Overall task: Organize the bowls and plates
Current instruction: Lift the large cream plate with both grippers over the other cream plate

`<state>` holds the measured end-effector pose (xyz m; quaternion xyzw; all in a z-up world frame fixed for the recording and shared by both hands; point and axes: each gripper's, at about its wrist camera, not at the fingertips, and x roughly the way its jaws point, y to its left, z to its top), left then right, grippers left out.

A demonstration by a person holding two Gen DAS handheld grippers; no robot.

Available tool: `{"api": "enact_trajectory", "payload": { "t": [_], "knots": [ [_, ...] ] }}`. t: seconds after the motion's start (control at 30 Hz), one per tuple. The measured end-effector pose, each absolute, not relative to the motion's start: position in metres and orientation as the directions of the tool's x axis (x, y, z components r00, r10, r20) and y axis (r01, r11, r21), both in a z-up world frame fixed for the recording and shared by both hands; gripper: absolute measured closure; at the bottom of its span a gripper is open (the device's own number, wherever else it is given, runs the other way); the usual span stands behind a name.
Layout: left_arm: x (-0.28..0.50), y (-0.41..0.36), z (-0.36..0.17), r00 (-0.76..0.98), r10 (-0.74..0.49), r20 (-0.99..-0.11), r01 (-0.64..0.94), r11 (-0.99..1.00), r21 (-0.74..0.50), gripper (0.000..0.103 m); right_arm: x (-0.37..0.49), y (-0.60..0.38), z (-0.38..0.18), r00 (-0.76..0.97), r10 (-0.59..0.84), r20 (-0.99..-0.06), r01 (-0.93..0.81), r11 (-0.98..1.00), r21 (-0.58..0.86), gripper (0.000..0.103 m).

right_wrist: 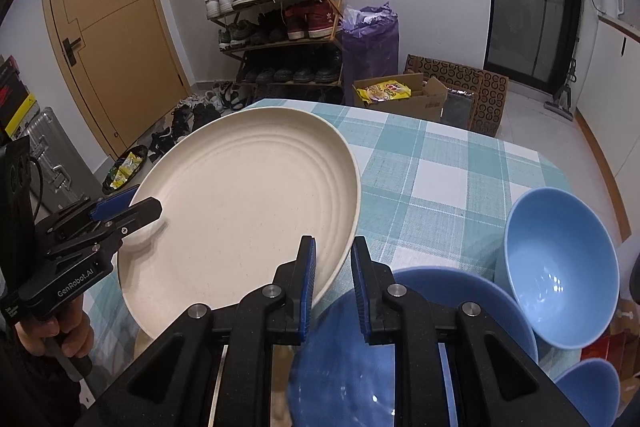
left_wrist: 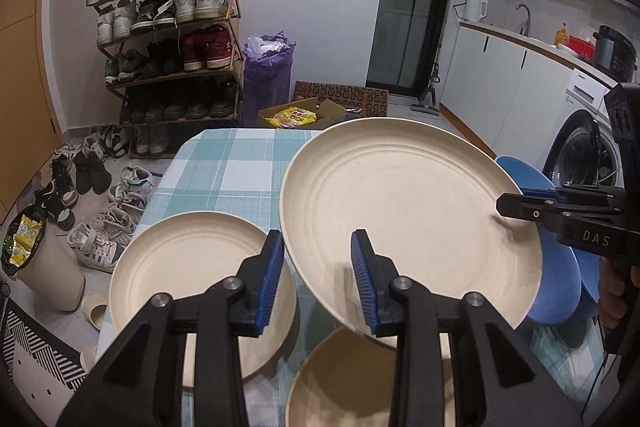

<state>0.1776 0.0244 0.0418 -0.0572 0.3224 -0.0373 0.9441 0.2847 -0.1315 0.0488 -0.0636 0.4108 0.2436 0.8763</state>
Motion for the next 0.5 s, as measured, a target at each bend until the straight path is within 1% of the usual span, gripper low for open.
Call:
{"api": "enact_trajectory", "payload": {
  "t": [0.5],
  "knots": [
    [0.117, 0.035, 0.050, 0.812, -0.091, -0.576, 0.022, 0.992, -0.125, 0.070, 0.211, -0.123, 0.059, 0.559, 0.395, -0.729, -0.503, 0.861, 0.081, 0.085]
  ]
}}
